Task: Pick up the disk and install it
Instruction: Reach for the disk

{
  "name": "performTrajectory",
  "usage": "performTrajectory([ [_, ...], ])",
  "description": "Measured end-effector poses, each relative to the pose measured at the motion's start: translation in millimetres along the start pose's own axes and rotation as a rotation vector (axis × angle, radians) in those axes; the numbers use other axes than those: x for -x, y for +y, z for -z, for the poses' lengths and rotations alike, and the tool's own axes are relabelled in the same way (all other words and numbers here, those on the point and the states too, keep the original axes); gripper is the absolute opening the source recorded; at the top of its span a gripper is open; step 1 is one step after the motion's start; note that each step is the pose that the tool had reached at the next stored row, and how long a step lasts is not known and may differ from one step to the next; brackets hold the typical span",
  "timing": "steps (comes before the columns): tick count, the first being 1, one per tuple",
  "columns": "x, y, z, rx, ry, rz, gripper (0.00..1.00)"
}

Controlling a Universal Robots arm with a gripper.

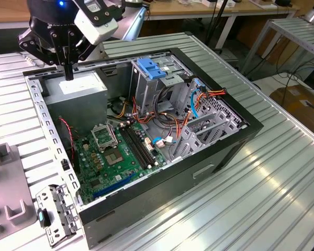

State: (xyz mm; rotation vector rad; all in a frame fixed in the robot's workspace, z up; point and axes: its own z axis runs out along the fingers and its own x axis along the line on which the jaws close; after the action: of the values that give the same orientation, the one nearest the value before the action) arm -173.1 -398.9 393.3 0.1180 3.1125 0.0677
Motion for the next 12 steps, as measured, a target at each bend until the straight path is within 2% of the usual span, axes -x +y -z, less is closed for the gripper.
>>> performTrajectory([
  [12,-11.4,-0.8,0.3,0.0001,-0.0001,0.000,0.11],
])
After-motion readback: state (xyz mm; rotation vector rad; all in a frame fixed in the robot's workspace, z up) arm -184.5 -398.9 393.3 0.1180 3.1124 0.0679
